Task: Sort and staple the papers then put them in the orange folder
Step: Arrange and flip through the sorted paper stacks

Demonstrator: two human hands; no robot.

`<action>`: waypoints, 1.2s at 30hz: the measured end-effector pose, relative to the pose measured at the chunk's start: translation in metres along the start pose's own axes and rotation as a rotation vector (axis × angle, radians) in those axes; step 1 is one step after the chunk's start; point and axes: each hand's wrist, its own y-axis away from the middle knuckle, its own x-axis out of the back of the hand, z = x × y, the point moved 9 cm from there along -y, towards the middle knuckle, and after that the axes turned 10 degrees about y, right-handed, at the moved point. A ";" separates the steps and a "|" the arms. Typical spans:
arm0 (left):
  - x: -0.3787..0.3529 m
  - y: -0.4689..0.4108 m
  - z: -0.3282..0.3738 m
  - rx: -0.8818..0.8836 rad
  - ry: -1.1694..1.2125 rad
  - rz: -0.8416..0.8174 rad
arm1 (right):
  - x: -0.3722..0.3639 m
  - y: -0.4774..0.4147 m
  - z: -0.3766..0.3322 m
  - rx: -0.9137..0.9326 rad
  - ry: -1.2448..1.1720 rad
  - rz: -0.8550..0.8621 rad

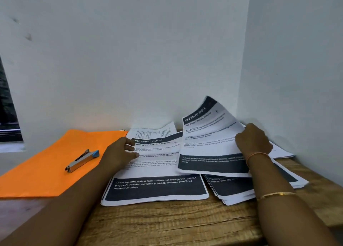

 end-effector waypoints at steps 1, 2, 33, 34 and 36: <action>0.001 0.000 0.001 -0.011 -0.004 0.008 | 0.000 -0.001 0.005 -0.021 0.047 0.013; 0.002 0.000 0.001 -0.020 -0.009 0.016 | 0.000 -0.002 0.010 -0.043 0.086 0.014; 0.016 0.003 0.004 -0.001 -0.181 0.115 | -0.033 -0.009 0.040 -0.152 0.172 -0.250; 0.015 0.003 0.005 -0.012 -0.169 0.118 | -0.033 -0.009 0.038 -0.140 0.191 -0.246; 0.016 0.003 0.007 -0.038 -0.135 0.132 | -0.036 -0.008 0.029 -0.096 0.232 -0.226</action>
